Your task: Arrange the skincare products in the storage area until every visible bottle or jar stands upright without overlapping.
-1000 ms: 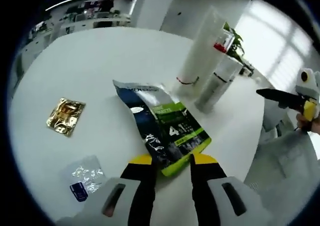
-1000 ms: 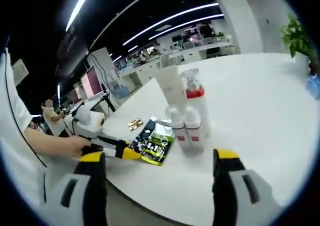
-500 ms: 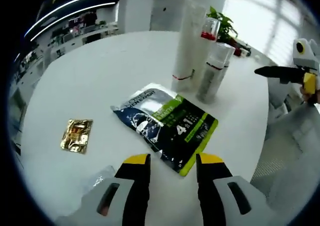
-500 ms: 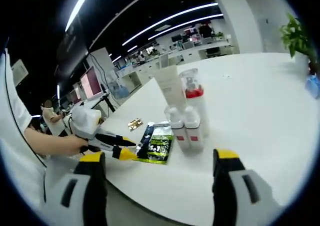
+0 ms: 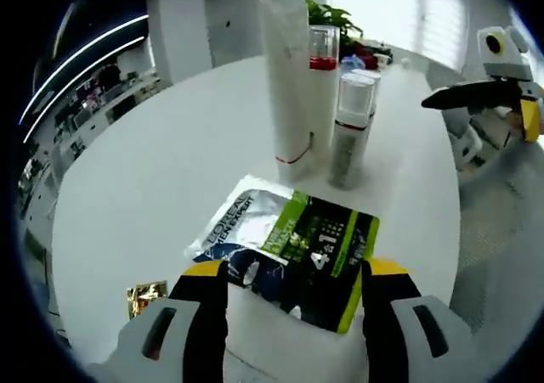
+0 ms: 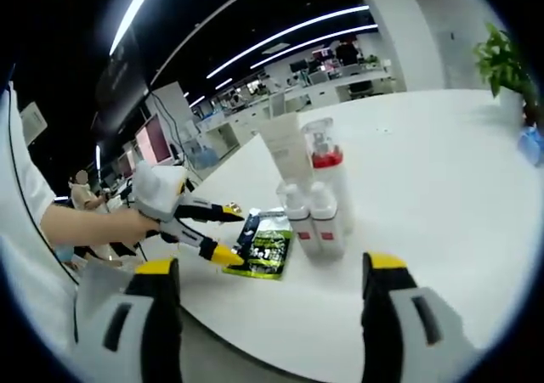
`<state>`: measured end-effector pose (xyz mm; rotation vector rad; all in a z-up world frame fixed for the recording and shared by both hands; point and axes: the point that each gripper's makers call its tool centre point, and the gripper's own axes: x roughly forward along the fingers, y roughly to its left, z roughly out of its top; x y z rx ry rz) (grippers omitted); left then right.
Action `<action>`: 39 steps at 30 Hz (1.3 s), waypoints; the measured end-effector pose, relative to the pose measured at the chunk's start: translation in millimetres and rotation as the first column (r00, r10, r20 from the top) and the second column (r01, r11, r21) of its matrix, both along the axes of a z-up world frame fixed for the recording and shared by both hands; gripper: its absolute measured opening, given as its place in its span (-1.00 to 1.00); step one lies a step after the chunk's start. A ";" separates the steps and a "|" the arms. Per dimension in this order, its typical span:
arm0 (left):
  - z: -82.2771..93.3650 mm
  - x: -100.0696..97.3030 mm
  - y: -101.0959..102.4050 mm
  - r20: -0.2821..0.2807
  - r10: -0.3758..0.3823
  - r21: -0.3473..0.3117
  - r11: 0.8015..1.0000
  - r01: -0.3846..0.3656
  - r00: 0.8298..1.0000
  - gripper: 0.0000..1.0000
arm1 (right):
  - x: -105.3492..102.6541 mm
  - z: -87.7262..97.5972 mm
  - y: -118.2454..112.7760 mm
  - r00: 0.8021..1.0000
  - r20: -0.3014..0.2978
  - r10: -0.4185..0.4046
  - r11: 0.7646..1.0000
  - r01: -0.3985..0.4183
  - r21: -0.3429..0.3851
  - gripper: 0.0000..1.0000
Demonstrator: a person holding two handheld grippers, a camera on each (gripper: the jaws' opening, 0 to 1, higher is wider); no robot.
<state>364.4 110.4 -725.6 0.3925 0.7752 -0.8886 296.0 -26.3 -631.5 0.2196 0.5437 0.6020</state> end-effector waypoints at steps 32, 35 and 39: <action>-23.2 3.8 5.3 -0.107 -0.210 0.155 0.962 0.225 0.972 0.38 | 1.9 2.2 -8.7 0.999 0.014 -0.031 1.000 0.031 0.002 0.78; -22.8 3.6 5.7 -0.111 -0.209 0.160 0.961 0.225 0.972 0.38 | 2.6 5.8 -8.3 0.999 0.023 -0.031 1.000 0.031 0.003 0.78; -21.9 1.9 8.6 -0.112 -0.208 0.177 0.958 0.226 0.972 0.43 | 1.4 8.2 -8.2 0.999 0.031 -0.029 1.000 0.029 0.002 0.78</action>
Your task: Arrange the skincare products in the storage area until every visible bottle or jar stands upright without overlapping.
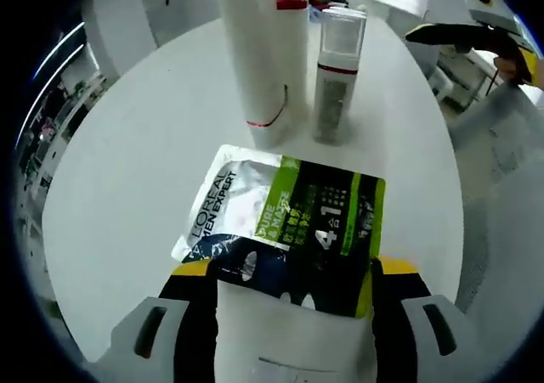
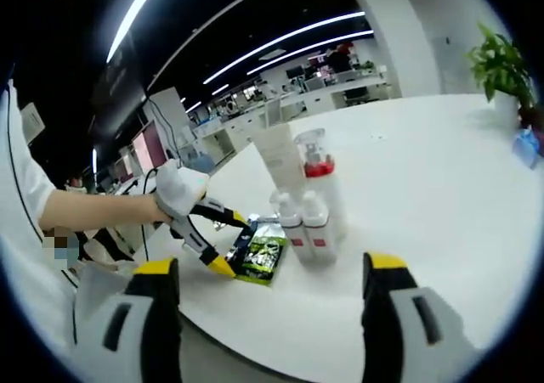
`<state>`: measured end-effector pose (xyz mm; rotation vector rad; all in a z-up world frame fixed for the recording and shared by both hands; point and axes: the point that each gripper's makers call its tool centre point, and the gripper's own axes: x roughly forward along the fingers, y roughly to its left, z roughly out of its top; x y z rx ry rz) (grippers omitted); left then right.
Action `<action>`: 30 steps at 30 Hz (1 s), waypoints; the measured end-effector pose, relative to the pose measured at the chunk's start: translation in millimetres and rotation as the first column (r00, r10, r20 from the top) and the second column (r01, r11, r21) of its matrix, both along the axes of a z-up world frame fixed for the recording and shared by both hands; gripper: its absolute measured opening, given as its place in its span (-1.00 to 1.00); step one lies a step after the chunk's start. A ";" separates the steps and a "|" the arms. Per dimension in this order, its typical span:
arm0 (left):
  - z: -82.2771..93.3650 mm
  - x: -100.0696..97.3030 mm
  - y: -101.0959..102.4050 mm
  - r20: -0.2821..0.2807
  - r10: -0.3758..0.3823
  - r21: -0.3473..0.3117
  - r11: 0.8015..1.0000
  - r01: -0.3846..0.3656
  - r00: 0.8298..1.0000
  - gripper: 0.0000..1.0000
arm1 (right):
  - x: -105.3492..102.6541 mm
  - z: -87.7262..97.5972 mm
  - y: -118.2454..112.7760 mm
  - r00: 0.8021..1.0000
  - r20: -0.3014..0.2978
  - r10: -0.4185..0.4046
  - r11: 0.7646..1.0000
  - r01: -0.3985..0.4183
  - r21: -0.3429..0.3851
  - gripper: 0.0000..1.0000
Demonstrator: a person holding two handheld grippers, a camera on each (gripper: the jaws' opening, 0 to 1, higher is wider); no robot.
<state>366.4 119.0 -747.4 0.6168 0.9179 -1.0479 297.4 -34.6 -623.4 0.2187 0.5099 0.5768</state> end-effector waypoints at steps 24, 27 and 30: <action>31.8 -20.6 22.8 0.009 0.135 -0.051 0.990 -0.134 0.991 0.60 | -7.9 6.4 7.4 0.999 0.019 0.042 0.999 -0.041 -0.016 0.82; 40.2 -26.4 26.7 0.017 0.175 -0.079 0.982 -0.173 0.984 0.60 | -8.1 6.7 8.9 0.998 0.019 0.052 0.999 -0.052 -0.017 0.83; 47.4 -32.1 27.9 -0.001 0.221 -0.125 0.968 -0.220 0.975 0.61 | -8.1 6.9 9.8 0.998 0.020 0.062 0.998 -0.062 -0.020 0.83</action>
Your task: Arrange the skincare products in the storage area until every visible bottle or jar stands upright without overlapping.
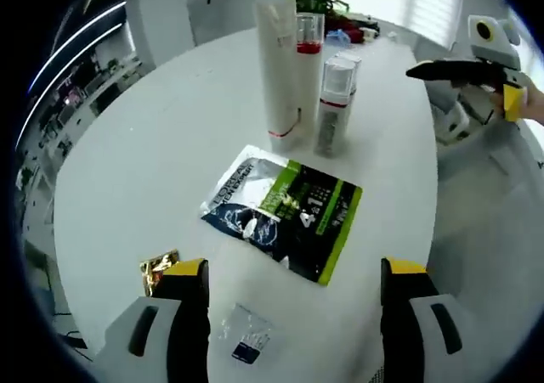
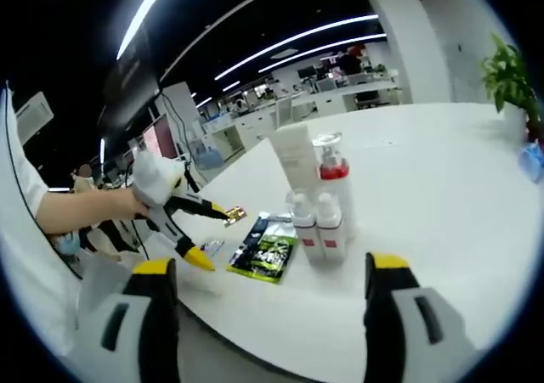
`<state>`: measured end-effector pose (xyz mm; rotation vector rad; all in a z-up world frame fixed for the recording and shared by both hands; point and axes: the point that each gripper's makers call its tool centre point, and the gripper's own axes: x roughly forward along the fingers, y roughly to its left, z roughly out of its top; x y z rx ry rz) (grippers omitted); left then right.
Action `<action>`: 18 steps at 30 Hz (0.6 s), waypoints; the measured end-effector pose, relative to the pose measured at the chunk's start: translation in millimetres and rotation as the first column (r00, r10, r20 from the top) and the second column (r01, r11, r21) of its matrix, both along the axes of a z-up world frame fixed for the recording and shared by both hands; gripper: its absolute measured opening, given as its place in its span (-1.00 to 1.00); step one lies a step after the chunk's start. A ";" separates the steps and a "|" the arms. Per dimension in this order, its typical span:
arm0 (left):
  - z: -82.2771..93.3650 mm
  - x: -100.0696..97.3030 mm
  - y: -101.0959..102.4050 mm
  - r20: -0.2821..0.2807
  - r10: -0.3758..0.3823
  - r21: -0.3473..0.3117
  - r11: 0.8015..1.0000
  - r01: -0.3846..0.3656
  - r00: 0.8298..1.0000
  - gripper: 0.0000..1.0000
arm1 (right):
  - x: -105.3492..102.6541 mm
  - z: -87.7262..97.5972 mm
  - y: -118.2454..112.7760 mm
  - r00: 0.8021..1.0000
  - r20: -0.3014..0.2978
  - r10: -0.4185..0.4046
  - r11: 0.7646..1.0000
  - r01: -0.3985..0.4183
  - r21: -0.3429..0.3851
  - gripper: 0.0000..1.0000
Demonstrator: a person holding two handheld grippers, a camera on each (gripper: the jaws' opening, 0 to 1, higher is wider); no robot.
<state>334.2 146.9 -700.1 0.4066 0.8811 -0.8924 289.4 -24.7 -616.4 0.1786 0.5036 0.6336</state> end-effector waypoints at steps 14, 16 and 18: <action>23.9 -20.9 34.1 0.012 0.223 -0.139 0.966 -0.220 0.975 0.67 | -0.6 5.2 0.5 0.999 0.011 0.031 1.000 -0.030 -0.006 0.84; 26.9 -24.0 37.6 0.007 0.256 -0.169 0.953 -0.251 0.967 0.69 | -1.8 5.8 2.0 0.999 0.012 0.036 0.999 -0.036 -0.006 0.84; 29.1 -27.6 41.4 0.007 0.273 -0.183 0.946 -0.268 0.962 0.71 | -3.4 5.7 4.1 0.999 0.012 0.044 0.999 -0.044 -0.008 0.84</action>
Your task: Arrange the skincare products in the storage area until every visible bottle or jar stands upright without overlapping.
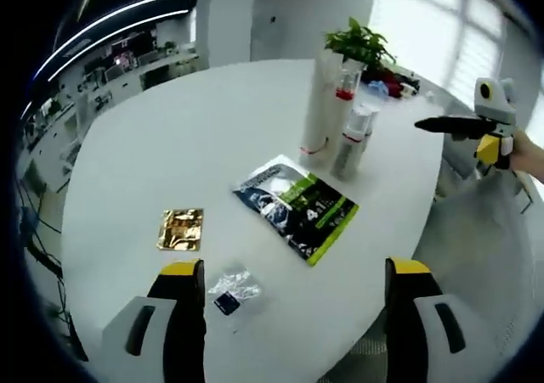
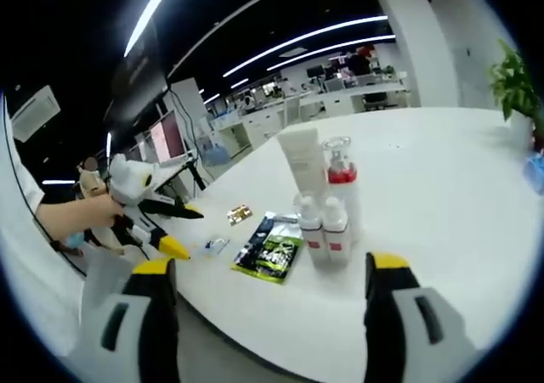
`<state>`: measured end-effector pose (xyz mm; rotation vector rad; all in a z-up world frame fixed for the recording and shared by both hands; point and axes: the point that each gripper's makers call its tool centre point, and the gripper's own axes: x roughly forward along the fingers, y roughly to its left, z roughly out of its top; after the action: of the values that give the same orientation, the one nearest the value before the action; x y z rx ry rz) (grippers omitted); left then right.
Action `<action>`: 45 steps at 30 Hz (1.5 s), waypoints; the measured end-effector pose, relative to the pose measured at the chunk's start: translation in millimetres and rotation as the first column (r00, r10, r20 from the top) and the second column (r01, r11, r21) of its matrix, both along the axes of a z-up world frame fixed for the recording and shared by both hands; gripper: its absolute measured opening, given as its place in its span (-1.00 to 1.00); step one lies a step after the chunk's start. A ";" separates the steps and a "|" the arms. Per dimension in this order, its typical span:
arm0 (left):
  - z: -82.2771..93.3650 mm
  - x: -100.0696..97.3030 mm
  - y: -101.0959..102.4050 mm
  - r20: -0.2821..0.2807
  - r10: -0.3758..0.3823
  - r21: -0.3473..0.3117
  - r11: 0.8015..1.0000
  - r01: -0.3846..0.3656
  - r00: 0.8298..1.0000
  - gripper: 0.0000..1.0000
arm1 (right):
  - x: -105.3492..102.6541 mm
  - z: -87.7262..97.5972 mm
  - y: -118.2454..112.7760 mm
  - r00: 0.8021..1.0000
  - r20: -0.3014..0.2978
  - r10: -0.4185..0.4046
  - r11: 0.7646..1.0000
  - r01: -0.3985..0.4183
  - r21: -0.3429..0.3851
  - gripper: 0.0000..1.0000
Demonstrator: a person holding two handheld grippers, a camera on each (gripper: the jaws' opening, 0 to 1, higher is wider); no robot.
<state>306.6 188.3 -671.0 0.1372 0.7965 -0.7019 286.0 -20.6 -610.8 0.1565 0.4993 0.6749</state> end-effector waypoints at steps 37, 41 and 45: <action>25.5 -17.4 35.4 0.108 0.149 -0.064 0.988 -0.143 0.983 0.94 | -3.8 2.7 -11.6 1.000 0.011 -0.018 1.000 0.018 -0.003 0.85; 24.6 -15.6 35.5 0.109 0.135 -0.050 0.990 -0.130 0.985 0.94 | -2.3 2.7 -13.1 1.000 0.012 -0.022 1.000 0.022 -0.001 0.85; 18.2 -12.1 37.1 0.102 0.107 -0.017 0.994 -0.105 0.989 0.94 | -1.6 0.9 -13.4 1.000 0.008 -0.024 1.000 0.024 0.001 0.85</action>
<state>294.5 225.4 -652.8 0.1188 0.6958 -0.5940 284.5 -34.0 -609.9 0.1606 0.4890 0.6526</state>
